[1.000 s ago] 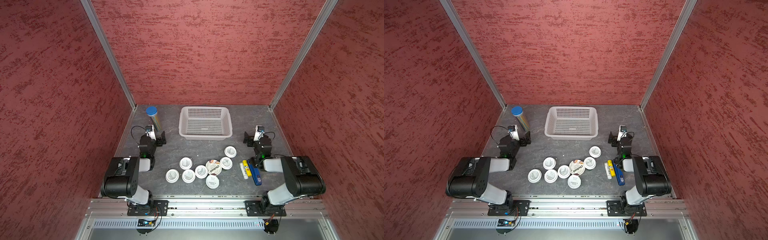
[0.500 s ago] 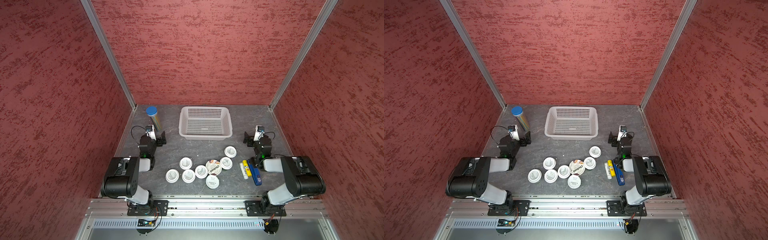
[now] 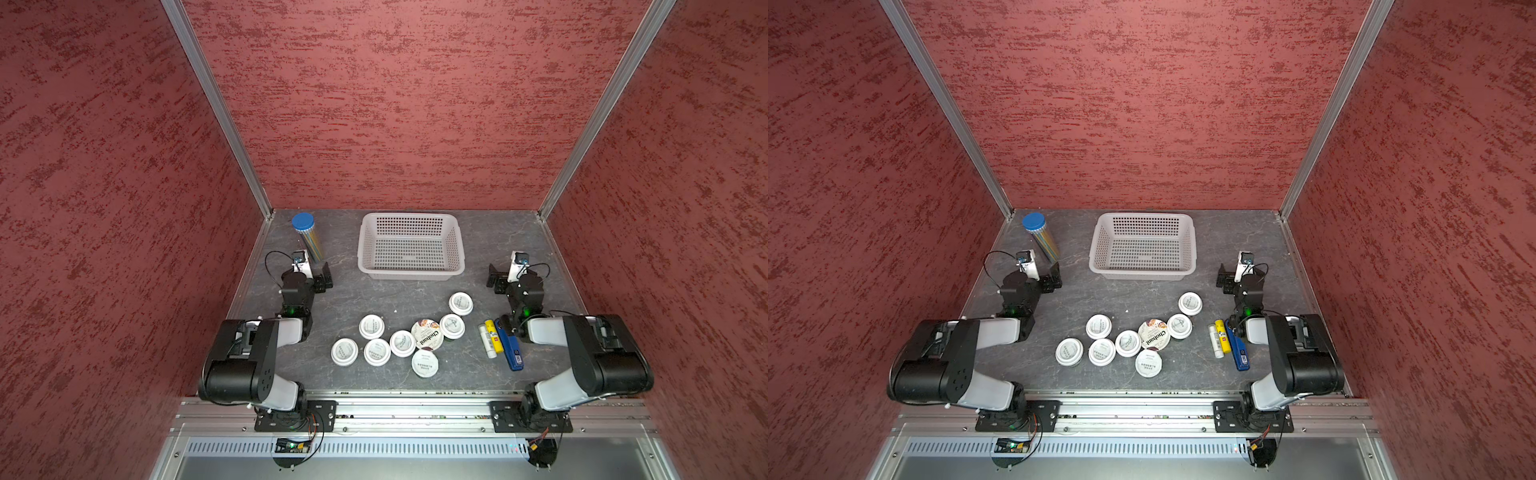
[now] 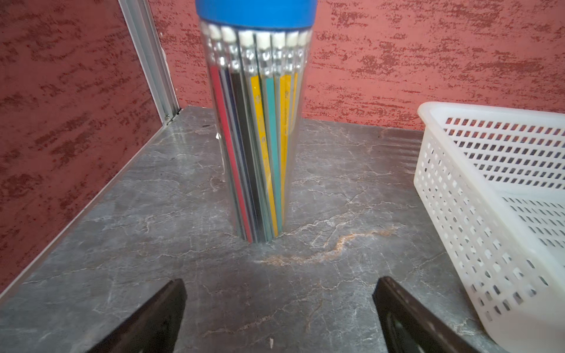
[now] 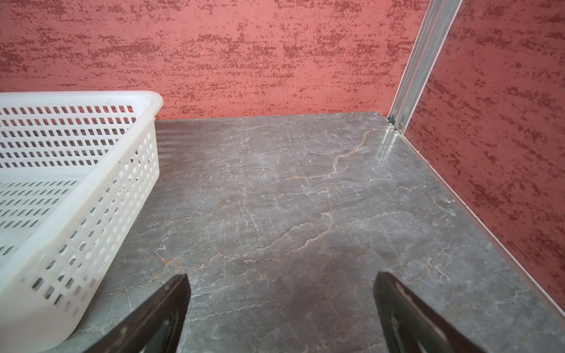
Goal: Put the yogurt in the basket
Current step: Pick up the yogurt from the center of the board.
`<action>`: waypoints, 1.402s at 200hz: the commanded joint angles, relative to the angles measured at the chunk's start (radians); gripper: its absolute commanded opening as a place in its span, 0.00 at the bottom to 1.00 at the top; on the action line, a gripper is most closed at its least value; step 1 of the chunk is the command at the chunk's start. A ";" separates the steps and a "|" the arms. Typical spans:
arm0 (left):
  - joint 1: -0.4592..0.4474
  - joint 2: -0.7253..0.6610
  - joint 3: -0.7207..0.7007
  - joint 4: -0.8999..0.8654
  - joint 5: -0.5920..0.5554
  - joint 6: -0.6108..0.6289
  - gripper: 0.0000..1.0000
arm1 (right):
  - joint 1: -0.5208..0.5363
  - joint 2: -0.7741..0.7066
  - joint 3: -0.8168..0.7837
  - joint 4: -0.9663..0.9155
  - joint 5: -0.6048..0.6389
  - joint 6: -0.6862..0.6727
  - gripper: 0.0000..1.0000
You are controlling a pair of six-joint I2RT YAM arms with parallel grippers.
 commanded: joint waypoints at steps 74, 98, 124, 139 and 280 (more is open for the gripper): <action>-0.400 -0.243 0.353 -0.716 -0.484 -0.065 1.00 | 0.373 -0.325 0.450 -0.998 -0.019 0.209 0.97; -0.410 -0.213 0.478 -0.948 -0.455 -0.166 1.00 | 0.468 -0.293 0.510 -1.188 -0.067 0.297 0.97; -0.404 -0.193 0.555 -1.067 -0.443 -0.231 1.00 | 0.499 -0.267 0.522 -1.292 -0.166 0.368 0.94; -0.398 -0.185 0.582 -1.112 -0.398 -0.255 1.00 | 0.514 -0.246 0.548 -1.368 -0.178 0.391 0.95; -0.398 -0.231 0.620 -1.219 -0.189 -0.374 1.00 | 0.530 -0.125 0.604 -1.540 -0.038 0.462 0.98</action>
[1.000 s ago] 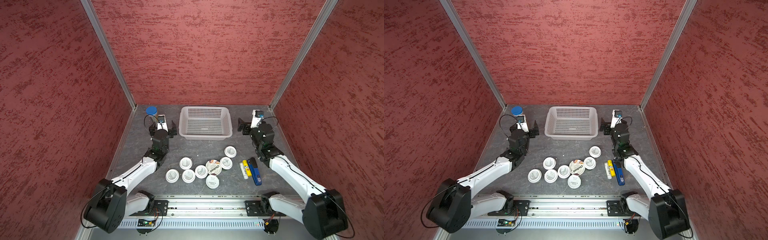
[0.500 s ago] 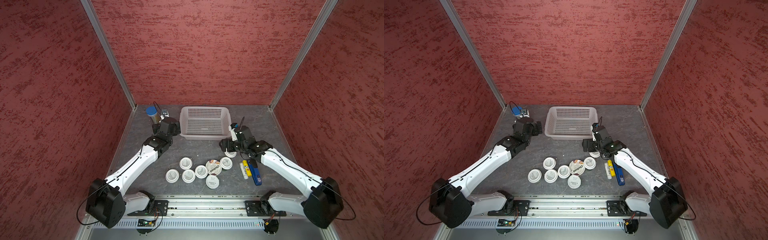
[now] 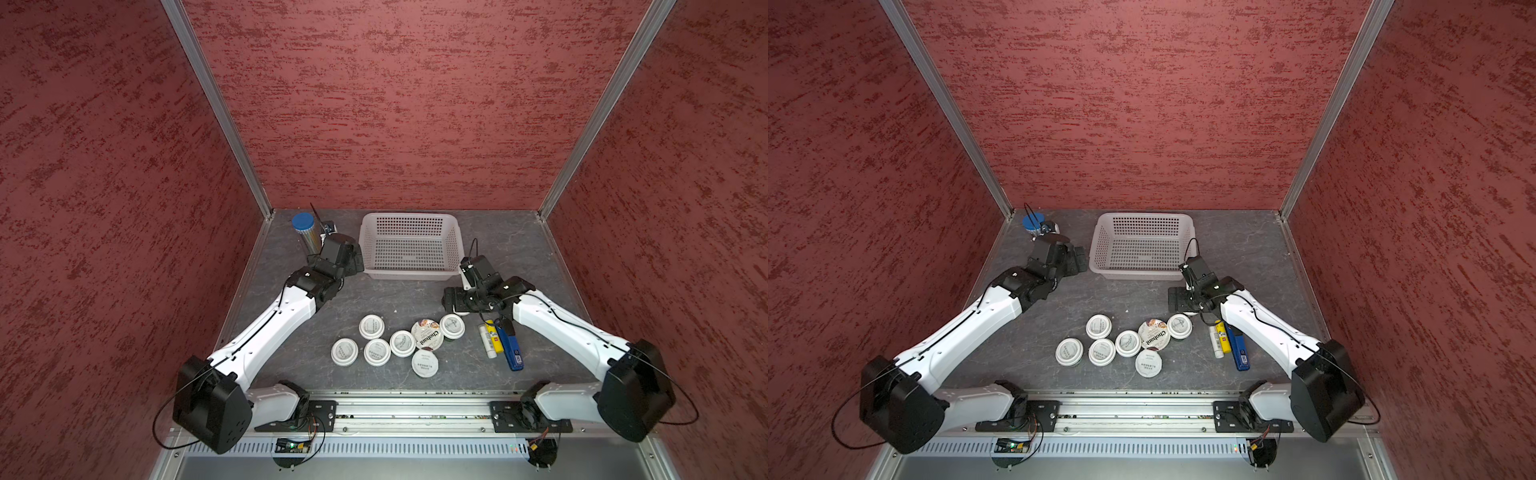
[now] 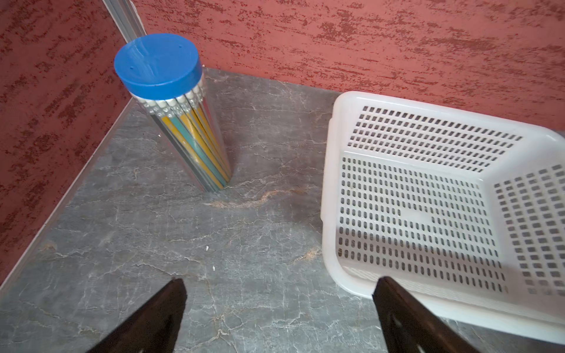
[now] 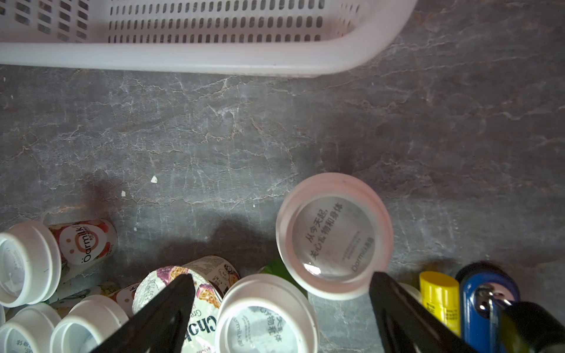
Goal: Put the yogurt in the basket
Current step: Pick up the yogurt from the center of the board.
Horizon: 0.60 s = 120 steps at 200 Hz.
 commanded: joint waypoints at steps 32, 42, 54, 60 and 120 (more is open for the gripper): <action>0.008 -0.026 -0.006 0.015 0.082 -0.010 1.00 | 0.000 0.035 0.038 -0.026 0.084 0.009 0.98; 0.007 -0.023 -0.005 0.015 0.092 -0.014 1.00 | -0.003 0.047 0.037 -0.019 0.085 0.007 0.98; 0.008 -0.019 0.000 0.009 0.098 -0.019 1.00 | -0.008 0.059 0.038 -0.011 0.088 0.004 0.98; 0.007 -0.016 0.003 0.005 0.099 -0.023 1.00 | -0.010 0.065 0.038 -0.006 0.090 0.003 0.98; 0.007 0.008 0.013 -0.015 0.111 -0.032 1.00 | -0.034 0.086 0.021 0.041 0.074 -0.016 0.93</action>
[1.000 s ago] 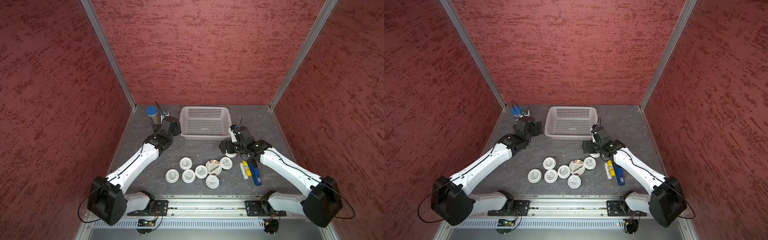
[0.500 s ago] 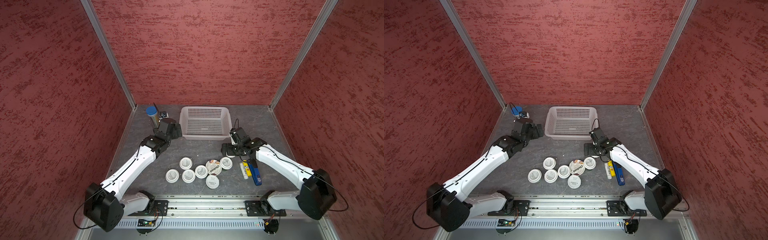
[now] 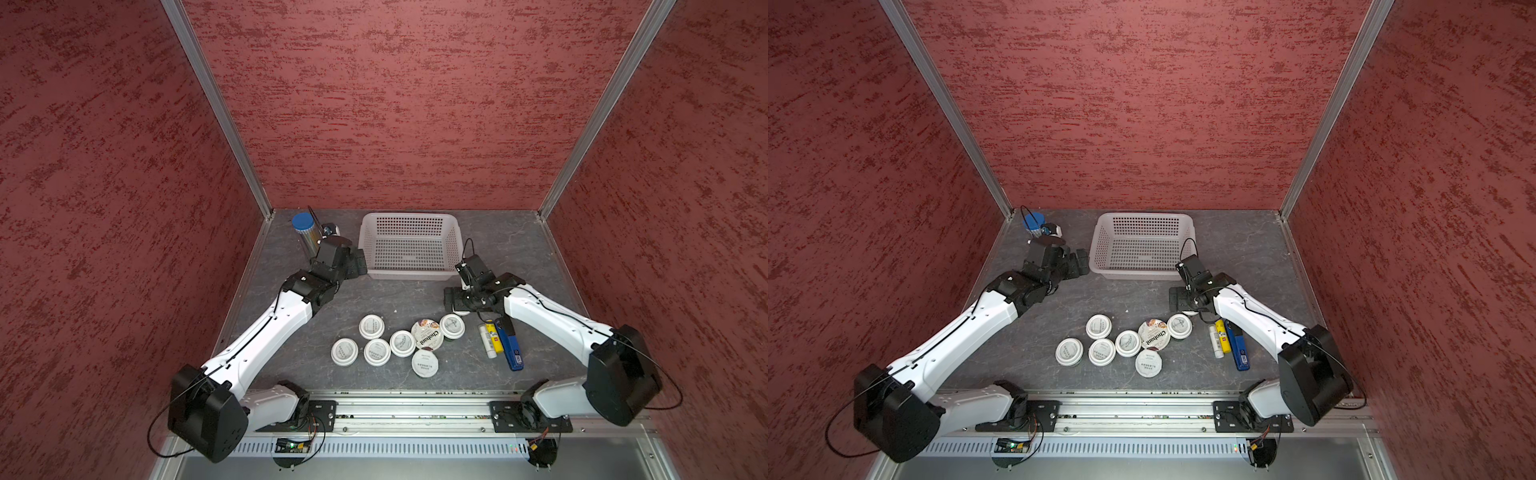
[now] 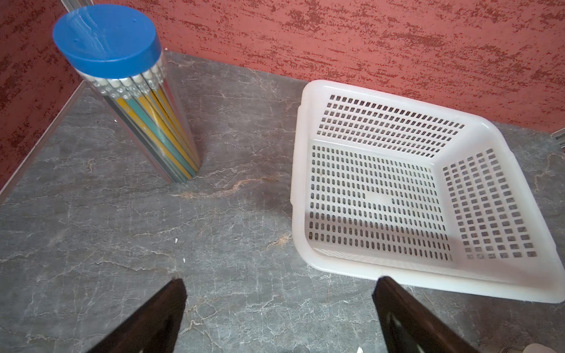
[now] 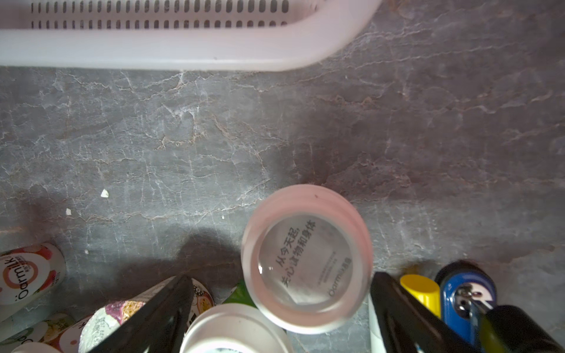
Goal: Put the yogurt in the basket
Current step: Pick up the yogurt from the center of the board.
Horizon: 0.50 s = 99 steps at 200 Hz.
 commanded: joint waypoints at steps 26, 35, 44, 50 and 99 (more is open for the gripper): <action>0.002 0.021 0.022 -0.017 0.031 -0.013 1.00 | -0.023 0.013 0.006 0.040 0.022 -0.024 0.87; 0.003 0.023 0.023 -0.015 0.034 -0.011 1.00 | -0.026 0.013 0.004 0.040 0.019 -0.025 0.85; 0.003 0.025 0.022 -0.014 0.036 -0.011 1.00 | -0.029 0.013 0.001 0.041 0.019 -0.028 0.83; 0.003 0.025 0.023 -0.012 0.037 -0.013 1.00 | -0.030 0.013 -0.001 0.042 0.020 -0.029 0.82; 0.002 0.036 0.020 -0.011 0.047 -0.016 1.00 | -0.033 0.026 -0.015 0.053 0.014 -0.036 0.82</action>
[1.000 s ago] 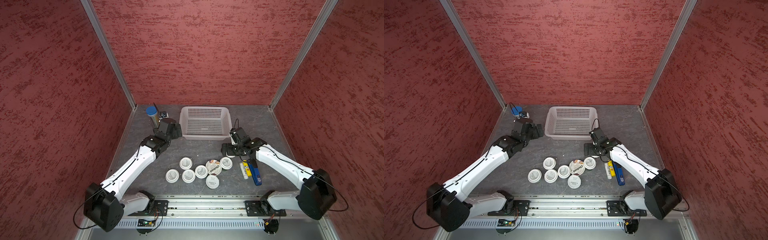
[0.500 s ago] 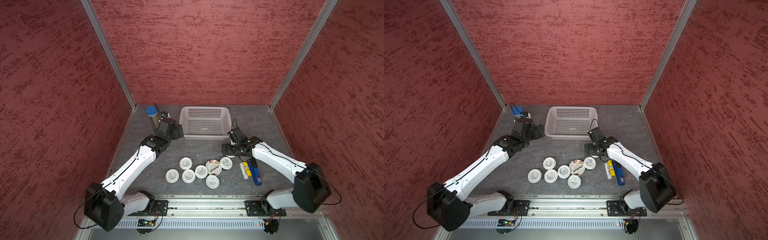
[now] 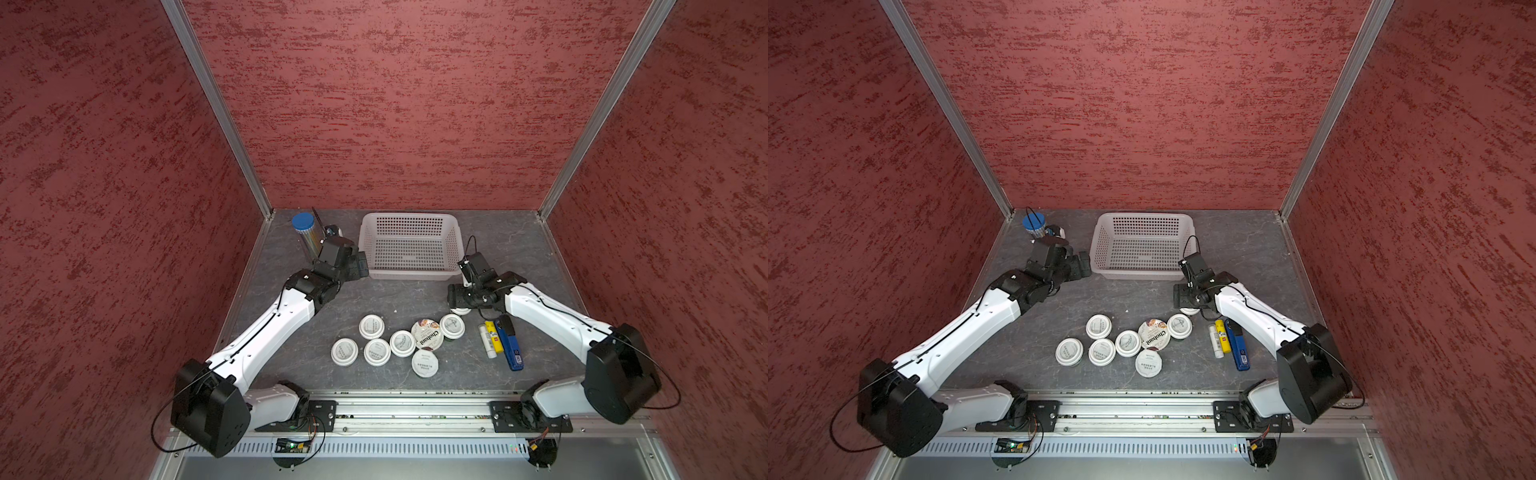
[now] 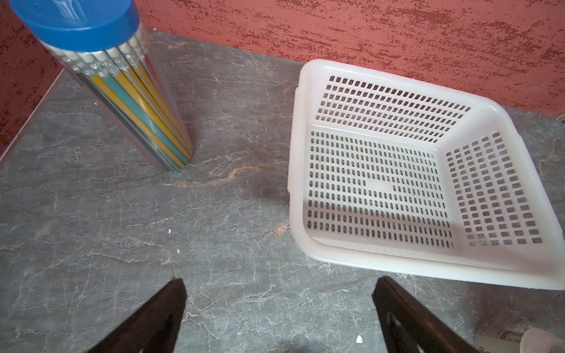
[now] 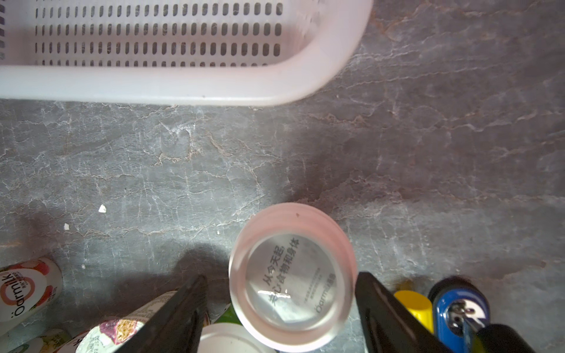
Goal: Put the yogurt in the basket
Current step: Pick up the yogurt from the center of the board.
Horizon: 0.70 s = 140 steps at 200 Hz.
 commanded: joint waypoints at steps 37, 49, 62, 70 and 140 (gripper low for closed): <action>0.003 0.024 0.022 0.003 0.019 -0.012 1.00 | -0.006 0.020 -0.019 0.021 0.018 -0.024 0.84; 0.003 0.026 0.022 0.004 0.020 -0.014 1.00 | -0.006 0.020 -0.022 0.023 0.014 -0.025 0.84; 0.002 0.029 0.023 0.003 0.022 -0.014 1.00 | -0.006 0.020 -0.027 0.027 0.012 -0.026 0.82; 0.003 0.031 0.022 0.005 0.024 -0.014 1.00 | -0.006 0.020 -0.029 0.027 0.008 -0.026 0.81; 0.002 0.053 0.032 0.006 0.041 -0.022 1.00 | -0.006 0.020 -0.052 0.035 0.011 -0.031 0.76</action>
